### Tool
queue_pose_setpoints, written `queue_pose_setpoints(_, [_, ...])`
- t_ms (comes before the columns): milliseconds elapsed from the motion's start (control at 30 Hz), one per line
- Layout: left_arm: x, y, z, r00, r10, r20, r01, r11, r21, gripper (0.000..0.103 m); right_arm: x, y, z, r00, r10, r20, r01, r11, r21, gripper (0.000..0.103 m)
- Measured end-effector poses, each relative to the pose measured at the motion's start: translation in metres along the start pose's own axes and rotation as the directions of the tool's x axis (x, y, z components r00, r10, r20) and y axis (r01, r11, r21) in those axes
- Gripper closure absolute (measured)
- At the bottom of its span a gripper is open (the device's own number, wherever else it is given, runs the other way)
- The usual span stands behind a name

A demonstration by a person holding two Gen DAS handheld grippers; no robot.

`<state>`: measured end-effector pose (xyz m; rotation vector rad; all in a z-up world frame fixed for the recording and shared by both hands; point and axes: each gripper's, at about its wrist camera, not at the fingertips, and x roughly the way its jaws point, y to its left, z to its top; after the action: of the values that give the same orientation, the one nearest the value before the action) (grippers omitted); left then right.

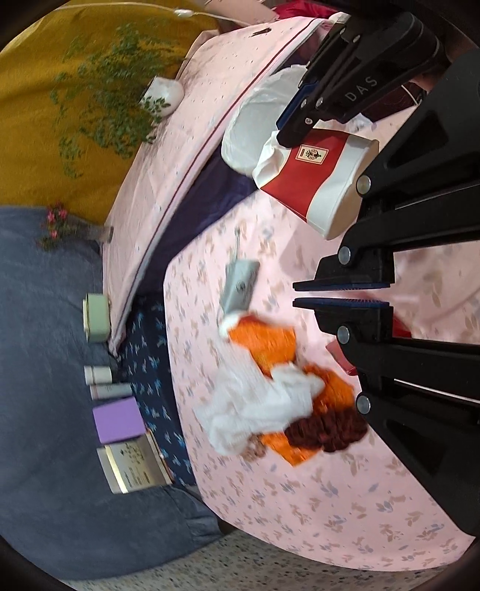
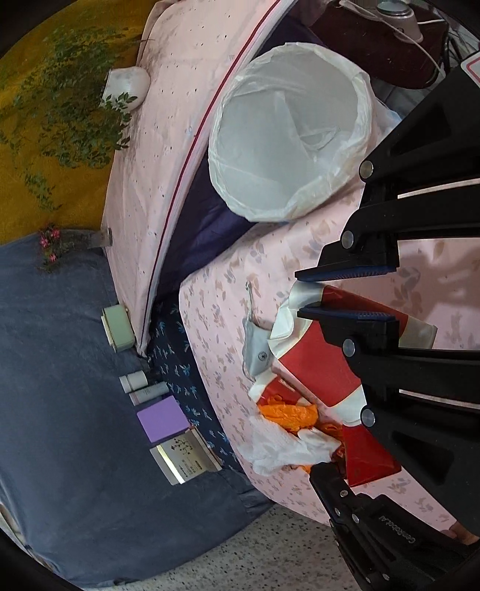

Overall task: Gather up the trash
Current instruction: 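Carry the red envelope with the left tool while the right tool carries the cup over the bin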

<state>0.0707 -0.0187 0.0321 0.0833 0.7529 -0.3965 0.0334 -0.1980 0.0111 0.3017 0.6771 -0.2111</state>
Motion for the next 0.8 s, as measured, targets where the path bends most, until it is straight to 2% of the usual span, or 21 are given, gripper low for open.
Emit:
queue_pose_setpoints(333, [0.019,-0.058,0.012,0.996,-0.091,-0.015,0.092,0.994,0.057,0.102,-0.008,-0.067,0.01,0.993,-0.111,0.033,0.108,0.99,0.088,0.089])
queue_pose_setpoints(500, [0.024,-0.068,0.012,0.994,-0.108,-0.028,0.11,0.991,0.079,0.101,-0.009,-0.087,0.013,0.99,-0.136,0.032,0.131,0.983,0.129,0.089])
queue_pose_setpoints(567, [0.025,-0.062,0.008,0.995,-0.092,-0.041,0.094,0.993,0.071,0.098,-0.011,-0.091,0.011,0.99,-0.138,0.031,0.133,0.982,0.133,0.089])
queue_pose_setpoints(633, [0.027,-0.051,0.001,0.996,-0.07,-0.063,0.073,0.996,0.057,0.083,-0.011,-0.091,0.01,0.99,-0.134,0.029,0.13,0.983,0.132,0.089])
queue_pose_setpoints(700, [0.028,-0.035,-0.01,0.997,-0.029,-0.076,0.031,0.999,0.032,0.038,-0.011,-0.09,0.007,0.991,-0.129,0.024,0.125,0.984,0.13,0.089])
queue_pose_setpoints(800, [0.031,-0.011,-0.029,0.994,0.003,-0.11,-0.005,1.0,-0.018,0.028,-0.005,-0.087,0.002,0.993,-0.115,0.008,0.113,0.985,0.131,0.089])
